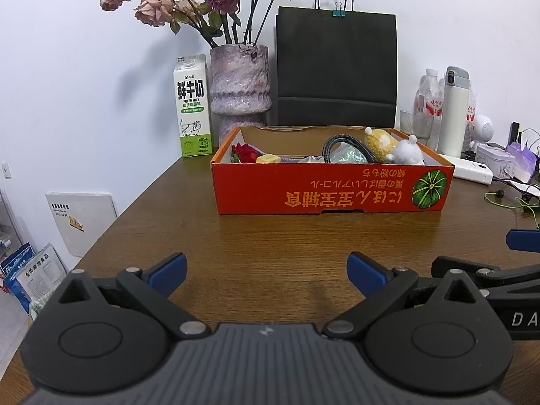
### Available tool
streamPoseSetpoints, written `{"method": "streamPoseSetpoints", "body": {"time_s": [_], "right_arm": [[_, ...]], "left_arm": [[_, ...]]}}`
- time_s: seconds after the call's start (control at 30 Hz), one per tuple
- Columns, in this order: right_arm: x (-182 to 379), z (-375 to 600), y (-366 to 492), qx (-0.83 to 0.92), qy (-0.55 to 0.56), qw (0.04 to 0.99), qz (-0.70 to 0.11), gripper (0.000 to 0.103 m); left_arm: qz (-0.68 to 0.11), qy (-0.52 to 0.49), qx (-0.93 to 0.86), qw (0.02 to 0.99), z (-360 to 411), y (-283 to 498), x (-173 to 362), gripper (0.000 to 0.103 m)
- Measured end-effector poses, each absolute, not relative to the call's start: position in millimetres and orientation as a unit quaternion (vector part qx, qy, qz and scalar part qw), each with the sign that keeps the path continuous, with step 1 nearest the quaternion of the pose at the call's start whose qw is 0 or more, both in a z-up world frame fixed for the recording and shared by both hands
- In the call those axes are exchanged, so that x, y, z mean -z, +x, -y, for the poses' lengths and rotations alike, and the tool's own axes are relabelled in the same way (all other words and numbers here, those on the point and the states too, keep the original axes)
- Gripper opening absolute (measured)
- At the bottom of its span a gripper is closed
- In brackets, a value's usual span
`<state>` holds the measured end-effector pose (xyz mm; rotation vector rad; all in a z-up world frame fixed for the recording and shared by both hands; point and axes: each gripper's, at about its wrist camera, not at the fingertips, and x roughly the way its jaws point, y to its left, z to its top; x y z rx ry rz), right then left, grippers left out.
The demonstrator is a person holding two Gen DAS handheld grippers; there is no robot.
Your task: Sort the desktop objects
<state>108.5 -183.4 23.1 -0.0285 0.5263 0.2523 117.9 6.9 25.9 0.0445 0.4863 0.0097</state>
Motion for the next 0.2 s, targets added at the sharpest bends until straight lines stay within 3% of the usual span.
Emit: {"method": "streamPoseSetpoints", "body": {"time_s": [0.2], "right_arm": [[-22.5,183.3,108.9,-0.124,-0.014,0.958,-0.26,0.103]], "left_arm": [[-0.24,0.017,-0.005,0.971,-6.6,117.4,-25.0,0.103]]}}
